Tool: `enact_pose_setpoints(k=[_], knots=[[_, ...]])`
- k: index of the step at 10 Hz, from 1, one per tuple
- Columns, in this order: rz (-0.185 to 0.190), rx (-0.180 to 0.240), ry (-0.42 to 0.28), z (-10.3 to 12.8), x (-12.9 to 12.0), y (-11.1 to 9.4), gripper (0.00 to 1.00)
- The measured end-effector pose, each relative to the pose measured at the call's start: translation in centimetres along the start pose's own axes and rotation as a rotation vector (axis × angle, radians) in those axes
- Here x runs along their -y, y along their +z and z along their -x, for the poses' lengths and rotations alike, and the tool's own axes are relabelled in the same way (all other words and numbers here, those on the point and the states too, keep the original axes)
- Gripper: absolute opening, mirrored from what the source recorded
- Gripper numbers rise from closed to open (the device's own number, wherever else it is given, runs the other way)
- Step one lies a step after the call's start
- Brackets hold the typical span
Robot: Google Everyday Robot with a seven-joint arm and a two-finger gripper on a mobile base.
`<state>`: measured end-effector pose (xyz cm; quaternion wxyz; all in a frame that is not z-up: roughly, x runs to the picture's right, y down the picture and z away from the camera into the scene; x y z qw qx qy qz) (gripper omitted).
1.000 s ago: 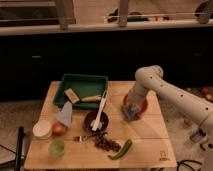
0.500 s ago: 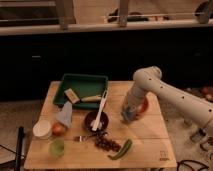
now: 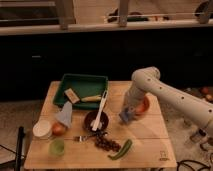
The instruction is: Place sponge in table surface
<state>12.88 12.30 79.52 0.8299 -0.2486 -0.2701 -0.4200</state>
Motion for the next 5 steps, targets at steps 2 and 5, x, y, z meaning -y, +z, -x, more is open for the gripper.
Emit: enact_pose_setpoints(k=[2,5], knots=[[0.004,0.014,-0.027,0.7,0.0,0.1,0.00],[0.013,0.035,-0.070,2.1,-0.1,0.3,0.00]])
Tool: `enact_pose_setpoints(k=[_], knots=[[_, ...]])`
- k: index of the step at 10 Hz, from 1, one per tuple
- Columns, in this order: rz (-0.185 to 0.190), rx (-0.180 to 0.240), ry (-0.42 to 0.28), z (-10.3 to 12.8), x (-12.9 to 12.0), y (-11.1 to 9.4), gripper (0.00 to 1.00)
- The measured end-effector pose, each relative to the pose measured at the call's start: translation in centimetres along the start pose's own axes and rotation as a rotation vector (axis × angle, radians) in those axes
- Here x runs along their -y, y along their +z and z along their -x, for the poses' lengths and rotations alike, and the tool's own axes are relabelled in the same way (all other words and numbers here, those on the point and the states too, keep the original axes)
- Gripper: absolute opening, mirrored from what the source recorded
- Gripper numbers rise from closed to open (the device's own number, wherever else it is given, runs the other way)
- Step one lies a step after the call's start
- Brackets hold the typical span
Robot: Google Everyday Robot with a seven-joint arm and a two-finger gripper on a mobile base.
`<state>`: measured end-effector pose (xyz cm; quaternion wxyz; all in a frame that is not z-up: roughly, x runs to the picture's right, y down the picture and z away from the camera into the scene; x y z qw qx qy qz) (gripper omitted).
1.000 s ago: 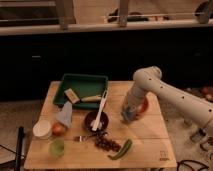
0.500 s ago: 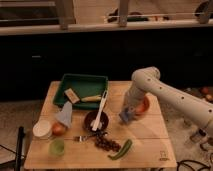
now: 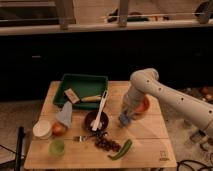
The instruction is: Place sponge in table surface
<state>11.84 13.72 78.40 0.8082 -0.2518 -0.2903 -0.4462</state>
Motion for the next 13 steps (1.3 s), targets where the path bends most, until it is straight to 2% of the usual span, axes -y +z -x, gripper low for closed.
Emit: enact_pose_setpoints(k=[8,9,13], knots=[[0.015,0.052,-0.067,2.7,-0.2,1.2,0.02],[0.018,0.056,-0.070,2.8,-0.2,1.4,0.07],[0.024,0.069,-0.076,3.1,-0.4,1.9,0.49]])
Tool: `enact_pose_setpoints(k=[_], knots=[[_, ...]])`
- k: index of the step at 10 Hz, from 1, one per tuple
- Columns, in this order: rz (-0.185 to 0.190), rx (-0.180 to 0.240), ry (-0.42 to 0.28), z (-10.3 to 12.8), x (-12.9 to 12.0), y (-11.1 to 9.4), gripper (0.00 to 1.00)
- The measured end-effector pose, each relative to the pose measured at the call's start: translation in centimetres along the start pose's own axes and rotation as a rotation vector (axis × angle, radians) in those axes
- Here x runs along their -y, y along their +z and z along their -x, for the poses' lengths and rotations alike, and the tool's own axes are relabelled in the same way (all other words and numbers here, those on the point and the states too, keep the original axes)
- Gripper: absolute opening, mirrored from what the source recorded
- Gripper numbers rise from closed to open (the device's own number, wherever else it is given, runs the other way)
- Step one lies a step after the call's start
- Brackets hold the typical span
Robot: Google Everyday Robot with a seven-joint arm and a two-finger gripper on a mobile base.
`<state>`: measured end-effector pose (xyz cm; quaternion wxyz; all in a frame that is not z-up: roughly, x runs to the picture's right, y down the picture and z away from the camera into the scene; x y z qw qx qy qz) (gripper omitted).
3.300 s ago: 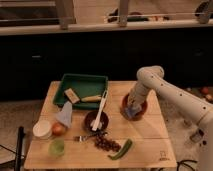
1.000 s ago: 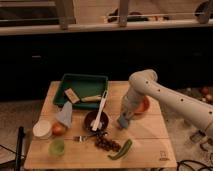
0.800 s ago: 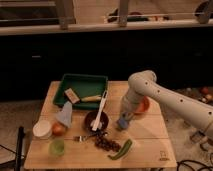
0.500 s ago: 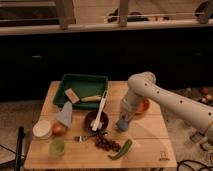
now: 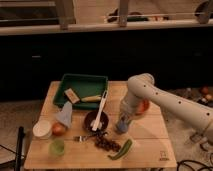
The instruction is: Place sponge in table surface
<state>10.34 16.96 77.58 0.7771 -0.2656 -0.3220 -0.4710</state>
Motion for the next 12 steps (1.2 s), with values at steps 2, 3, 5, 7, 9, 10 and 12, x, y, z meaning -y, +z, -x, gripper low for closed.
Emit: enact_pose_setpoints(k=[2,3,5,7,9,10,12], knots=[[0.005,0.002,-0.004,-0.1,0.1,0.0,0.69],[0.005,0.001,-0.005,-0.2,0.1,0.0,0.76],[0.007,-0.004,-0.006,-0.4,0.0,-0.2,0.80],[0.018,-0.004,-0.008,-0.6,-0.1,-0.5,0.80],[0.030,-0.005,-0.019,-0.7,0.4,-0.6,0.80],[0.036,-0.009,-0.024,-0.8,0.6,-0.8,0.80],[0.042,-0.018,-0.029,-0.8,0.8,-1.1,0.80]])
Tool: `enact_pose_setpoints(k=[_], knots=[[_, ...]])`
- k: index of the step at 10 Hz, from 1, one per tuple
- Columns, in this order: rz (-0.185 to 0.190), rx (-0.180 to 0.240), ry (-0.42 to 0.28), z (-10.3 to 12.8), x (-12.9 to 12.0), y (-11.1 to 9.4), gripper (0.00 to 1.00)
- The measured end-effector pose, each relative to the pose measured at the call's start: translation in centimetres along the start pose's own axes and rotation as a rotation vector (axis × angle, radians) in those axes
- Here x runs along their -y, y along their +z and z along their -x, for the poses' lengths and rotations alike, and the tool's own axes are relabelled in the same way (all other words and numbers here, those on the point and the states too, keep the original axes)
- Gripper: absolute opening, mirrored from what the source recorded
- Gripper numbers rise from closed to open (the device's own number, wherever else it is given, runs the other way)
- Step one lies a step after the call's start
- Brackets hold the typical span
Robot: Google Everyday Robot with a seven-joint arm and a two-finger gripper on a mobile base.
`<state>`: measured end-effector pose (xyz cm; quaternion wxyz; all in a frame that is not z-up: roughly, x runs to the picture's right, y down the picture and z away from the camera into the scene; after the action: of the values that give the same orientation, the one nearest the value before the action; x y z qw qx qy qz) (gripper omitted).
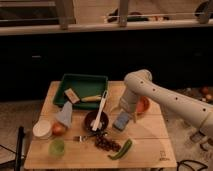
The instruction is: Place sponge in table surface
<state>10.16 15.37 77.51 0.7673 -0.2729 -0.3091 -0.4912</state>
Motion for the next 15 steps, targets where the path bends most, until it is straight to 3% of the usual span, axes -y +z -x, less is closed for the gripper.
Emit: enact_pose_setpoints(k=[5,15], knots=[[-0.003,-0.025,0.002,-0.02,0.30,-0.93,0.80],[-0.004,-0.026,0.004,-0.03,0.27,-0.94,0.80]])
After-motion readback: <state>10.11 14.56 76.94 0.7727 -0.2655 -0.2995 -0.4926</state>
